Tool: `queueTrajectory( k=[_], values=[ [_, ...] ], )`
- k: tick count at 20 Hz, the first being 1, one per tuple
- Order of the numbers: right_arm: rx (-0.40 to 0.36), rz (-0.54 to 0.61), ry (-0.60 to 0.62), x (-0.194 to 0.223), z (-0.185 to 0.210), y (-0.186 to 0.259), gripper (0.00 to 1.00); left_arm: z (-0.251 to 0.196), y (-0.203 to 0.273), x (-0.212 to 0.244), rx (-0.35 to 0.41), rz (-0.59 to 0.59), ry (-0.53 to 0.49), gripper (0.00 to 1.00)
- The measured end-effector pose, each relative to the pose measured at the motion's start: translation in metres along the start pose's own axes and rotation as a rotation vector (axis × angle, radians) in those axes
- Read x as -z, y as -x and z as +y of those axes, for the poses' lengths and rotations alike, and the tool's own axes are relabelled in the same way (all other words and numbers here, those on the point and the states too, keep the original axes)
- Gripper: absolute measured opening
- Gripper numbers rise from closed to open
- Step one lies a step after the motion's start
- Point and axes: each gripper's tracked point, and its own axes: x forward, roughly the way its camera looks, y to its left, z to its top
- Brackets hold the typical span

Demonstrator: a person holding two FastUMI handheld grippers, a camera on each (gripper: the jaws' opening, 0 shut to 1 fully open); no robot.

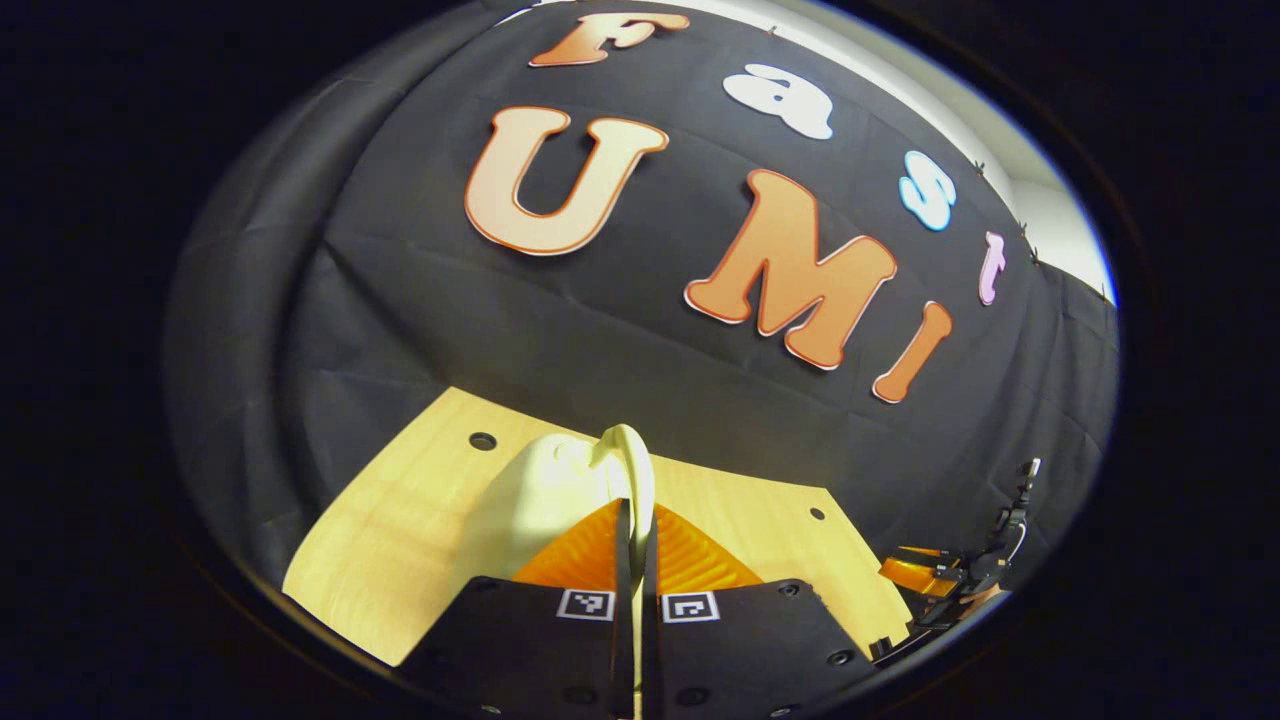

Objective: First open the suitcase, pack the skin care products into it, and then close the suitcase.

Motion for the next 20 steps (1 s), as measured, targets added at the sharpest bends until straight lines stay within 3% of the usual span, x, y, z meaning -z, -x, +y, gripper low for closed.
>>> queueTrajectory(
  k=[8,15,20],
  values=[
    [0.017,-0.037,0.027,-0.005,-0.036,0.014,0.92,-0.074,-0.037,0.076,0.038,0.105,-0.072,0.03],
    [0.021,-0.044,0.038,-0.002,-0.062,0.028,0.92,-0.105,-0.072,0.151,-0.005,0.231,-0.236,0.03],
    [0.019,-0.046,0.034,0.000,-0.070,0.031,0.92,-0.110,-0.089,0.197,-0.089,0.324,-0.436,0.06]
  ],
)
